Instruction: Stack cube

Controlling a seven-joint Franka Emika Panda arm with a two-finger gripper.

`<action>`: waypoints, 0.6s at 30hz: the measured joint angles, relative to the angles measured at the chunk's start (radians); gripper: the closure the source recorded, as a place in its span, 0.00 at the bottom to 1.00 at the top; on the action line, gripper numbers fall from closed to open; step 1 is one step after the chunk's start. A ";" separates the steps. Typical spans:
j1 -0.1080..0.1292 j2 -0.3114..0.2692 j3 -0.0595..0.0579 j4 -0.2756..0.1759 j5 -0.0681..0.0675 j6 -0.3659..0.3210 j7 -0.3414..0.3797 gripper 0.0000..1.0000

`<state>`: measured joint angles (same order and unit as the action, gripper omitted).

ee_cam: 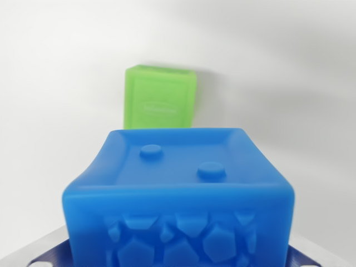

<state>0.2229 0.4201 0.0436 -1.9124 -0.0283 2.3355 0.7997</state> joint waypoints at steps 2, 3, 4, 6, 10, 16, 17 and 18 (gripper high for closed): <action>0.004 0.004 0.000 0.012 0.000 -0.008 0.015 1.00; 0.007 0.007 0.000 0.019 0.000 -0.013 0.023 1.00; 0.009 0.009 0.000 0.026 0.000 -0.017 0.030 1.00; 0.013 0.012 0.000 0.035 0.000 -0.022 0.040 1.00; 0.021 0.022 0.000 0.057 0.000 -0.036 0.066 1.00; 0.027 0.034 0.000 0.074 0.000 -0.041 0.084 1.00; 0.027 0.040 0.000 0.074 0.000 -0.037 0.085 1.00; 0.027 0.047 0.000 0.074 0.000 -0.032 0.085 1.00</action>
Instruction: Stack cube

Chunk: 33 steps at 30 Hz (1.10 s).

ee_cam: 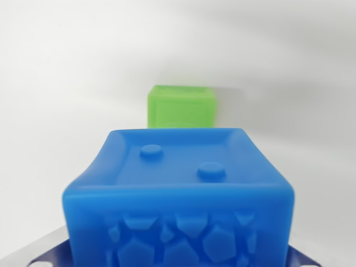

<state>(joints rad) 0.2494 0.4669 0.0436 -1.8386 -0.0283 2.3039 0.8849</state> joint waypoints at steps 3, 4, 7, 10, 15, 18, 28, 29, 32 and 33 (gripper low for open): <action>0.000 0.020 0.000 -0.001 0.000 0.018 0.001 1.00; 0.000 0.027 0.000 -0.002 0.000 0.025 0.001 1.00; 0.000 0.042 0.000 -0.005 0.000 0.042 0.001 1.00; 0.000 0.055 0.000 -0.007 0.000 0.059 0.002 1.00; 0.000 0.076 -0.001 -0.008 0.000 0.081 0.002 1.00; 0.000 0.091 -0.001 -0.008 -0.001 0.096 0.003 1.00; 0.000 0.131 -0.002 -0.008 -0.002 0.135 0.004 1.00; 0.000 0.135 -0.002 -0.008 -0.002 0.139 0.004 1.00; 0.001 0.146 -0.003 -0.007 -0.002 0.148 0.005 1.00; 0.001 0.149 -0.003 -0.007 -0.002 0.151 0.005 1.00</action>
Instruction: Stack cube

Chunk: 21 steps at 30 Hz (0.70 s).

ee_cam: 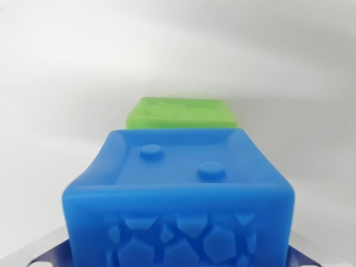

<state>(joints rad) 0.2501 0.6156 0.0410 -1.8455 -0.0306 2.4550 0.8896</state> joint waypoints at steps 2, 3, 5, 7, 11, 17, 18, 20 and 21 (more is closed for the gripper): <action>0.000 0.004 0.000 0.001 0.000 0.004 0.000 1.00; 0.000 0.008 0.000 0.001 0.000 0.006 0.000 1.00; 0.001 0.014 -0.001 0.002 0.000 0.012 0.000 1.00; 0.001 0.018 -0.001 0.002 0.000 0.016 0.000 1.00; 0.002 0.027 -0.002 0.004 0.000 0.024 0.000 1.00; 0.003 0.037 -0.003 0.006 0.000 0.031 0.001 1.00; 0.003 0.037 -0.004 0.007 0.000 0.032 0.001 1.00; 0.003 0.037 -0.004 0.007 0.000 0.033 0.001 1.00; 0.004 0.037 -0.004 0.007 0.000 0.033 0.001 1.00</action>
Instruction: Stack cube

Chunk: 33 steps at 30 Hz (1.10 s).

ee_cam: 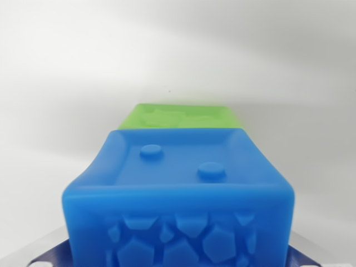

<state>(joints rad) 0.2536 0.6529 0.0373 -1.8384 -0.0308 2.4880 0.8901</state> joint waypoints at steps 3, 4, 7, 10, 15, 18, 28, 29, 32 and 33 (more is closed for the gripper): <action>0.000 0.000 0.000 0.000 0.000 0.000 0.000 0.00; 0.000 0.000 0.000 0.000 0.000 0.000 0.000 0.00; 0.000 0.000 0.000 0.000 0.000 0.000 0.000 0.00; 0.000 0.000 0.000 0.000 0.000 0.000 0.000 0.00; 0.000 0.002 0.000 0.000 0.000 0.001 0.000 0.00; 0.000 0.003 0.000 0.000 0.000 0.001 0.000 0.00; 0.000 0.003 0.000 0.001 0.000 0.001 0.000 0.00; 0.000 0.003 0.000 0.001 0.000 0.001 0.000 0.00; 0.000 0.003 0.000 0.001 0.000 0.001 0.000 0.00; 0.000 0.003 0.000 0.001 0.000 0.001 0.000 0.00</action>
<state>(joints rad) 0.2538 0.6558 0.0370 -1.8378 -0.0308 2.4893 0.8902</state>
